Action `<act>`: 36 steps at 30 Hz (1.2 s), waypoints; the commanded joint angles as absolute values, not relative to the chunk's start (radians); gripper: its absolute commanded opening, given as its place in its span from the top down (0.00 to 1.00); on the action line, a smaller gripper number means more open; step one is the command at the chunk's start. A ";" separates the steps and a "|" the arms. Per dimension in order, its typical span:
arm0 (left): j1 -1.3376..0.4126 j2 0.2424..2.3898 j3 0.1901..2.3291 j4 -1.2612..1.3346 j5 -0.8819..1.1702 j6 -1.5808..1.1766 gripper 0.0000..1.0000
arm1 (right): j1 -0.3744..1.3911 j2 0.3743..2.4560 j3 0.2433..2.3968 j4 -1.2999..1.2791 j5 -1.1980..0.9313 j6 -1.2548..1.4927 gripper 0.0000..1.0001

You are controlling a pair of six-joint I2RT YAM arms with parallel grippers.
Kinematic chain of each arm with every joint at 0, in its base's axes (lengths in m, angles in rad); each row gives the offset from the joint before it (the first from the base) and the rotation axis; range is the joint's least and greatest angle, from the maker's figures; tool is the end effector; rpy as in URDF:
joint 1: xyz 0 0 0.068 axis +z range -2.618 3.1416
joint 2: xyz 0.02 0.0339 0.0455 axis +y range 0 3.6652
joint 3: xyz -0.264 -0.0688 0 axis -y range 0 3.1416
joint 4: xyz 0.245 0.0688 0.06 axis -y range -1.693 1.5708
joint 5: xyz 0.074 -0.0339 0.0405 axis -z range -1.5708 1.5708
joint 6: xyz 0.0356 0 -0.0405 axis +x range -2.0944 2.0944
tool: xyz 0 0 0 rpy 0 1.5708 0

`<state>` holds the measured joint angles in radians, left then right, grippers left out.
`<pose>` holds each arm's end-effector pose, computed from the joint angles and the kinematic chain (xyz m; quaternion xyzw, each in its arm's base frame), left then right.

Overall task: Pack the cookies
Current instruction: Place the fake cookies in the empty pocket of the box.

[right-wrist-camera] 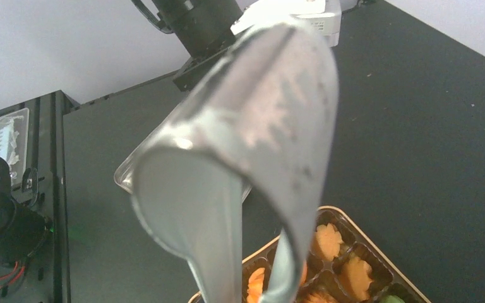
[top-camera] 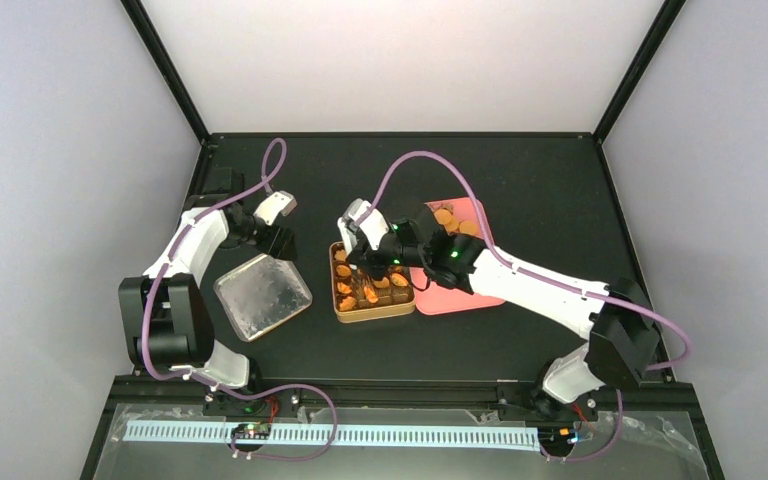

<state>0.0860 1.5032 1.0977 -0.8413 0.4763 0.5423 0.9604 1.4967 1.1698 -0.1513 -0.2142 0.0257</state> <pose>0.2849 0.0082 0.2352 0.2540 0.9256 -0.1730 0.2210 0.1935 0.2898 0.3049 -0.4323 0.7334 0.3249 0.4118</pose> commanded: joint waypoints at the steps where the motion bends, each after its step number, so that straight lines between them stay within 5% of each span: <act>1: 0.098 1.494 1.129 -0.863 0.496 0.558 0.20 | 0.966 1.520 1.204 -0.094 -0.247 -0.008 0.95; 36: 0.101 1.491 1.138 -0.870 0.503 0.561 0.20 | 0.966 1.528 1.186 -0.069 -0.200 -0.006 0.75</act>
<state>0.0925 1.5032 1.0977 -0.8494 0.4763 0.5468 0.9600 1.5669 1.1778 -0.0971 -0.2188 -0.0162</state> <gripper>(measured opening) 0.802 0.251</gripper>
